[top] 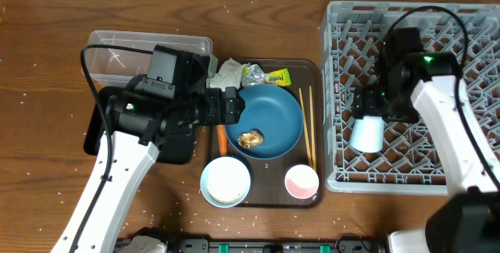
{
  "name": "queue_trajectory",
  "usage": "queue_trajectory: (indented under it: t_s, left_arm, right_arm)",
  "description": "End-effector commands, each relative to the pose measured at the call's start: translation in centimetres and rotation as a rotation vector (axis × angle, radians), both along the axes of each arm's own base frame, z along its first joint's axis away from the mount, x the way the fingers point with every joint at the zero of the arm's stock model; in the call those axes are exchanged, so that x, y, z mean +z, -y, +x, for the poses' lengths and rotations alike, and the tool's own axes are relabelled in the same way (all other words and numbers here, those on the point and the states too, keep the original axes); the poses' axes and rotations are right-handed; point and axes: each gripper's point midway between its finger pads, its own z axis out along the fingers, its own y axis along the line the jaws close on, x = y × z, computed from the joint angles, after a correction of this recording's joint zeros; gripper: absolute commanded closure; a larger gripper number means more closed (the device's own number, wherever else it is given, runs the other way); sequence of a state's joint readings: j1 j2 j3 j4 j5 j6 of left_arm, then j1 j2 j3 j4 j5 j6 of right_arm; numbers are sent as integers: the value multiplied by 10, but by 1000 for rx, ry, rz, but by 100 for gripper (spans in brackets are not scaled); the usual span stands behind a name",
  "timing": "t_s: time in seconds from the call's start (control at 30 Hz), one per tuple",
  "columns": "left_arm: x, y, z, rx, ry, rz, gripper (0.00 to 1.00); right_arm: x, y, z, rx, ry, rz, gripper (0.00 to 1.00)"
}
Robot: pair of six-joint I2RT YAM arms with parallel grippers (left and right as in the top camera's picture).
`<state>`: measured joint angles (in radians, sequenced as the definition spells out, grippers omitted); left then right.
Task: Sort waste into correct bins and load items into the dishwasher rack
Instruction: 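Lower light-blue cup upside down into rack and release right gripper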
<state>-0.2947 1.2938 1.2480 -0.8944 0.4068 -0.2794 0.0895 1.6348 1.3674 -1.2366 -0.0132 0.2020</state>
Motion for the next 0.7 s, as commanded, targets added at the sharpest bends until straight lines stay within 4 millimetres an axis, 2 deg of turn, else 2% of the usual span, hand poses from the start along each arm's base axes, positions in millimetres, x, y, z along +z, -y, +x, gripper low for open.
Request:
queue_trajectory:
  t_s: [0.0,0.07,0.13,0.2,0.27,0.4,0.53,0.67]
  left_arm:
    - [6,-3,2,-6,28,16,4]
    - [6,-3,2,-6,28,16,4]
    - [5,-3,1,-6,27,17,4]
    - [5,-3,1,-6,24,18,4]
    - [5,-3,1,-6,23,18,4]
    - [5,-3,1,-6,26,17,4]
    - [5,-3,1,-6,25,17,4]
    - [5,-3,1,-6,23,18,4]
  right_arm:
    - [-9,-12,2,-7,-38,35,18]
    - [-14,-17,0,7,-58,36,34]
    - [-15,-20,-4,24,-77,25,41]
    - [-13,-20,-11,33,-95,7,56]
    - [-10,-16,-14,31,-96,-7,61]
    - [5,-7,-13,9,-38,-34,62]
    - [24,2,-14,-13,33,-48,50]
    - [40,4,-28,4,50,-47,46]
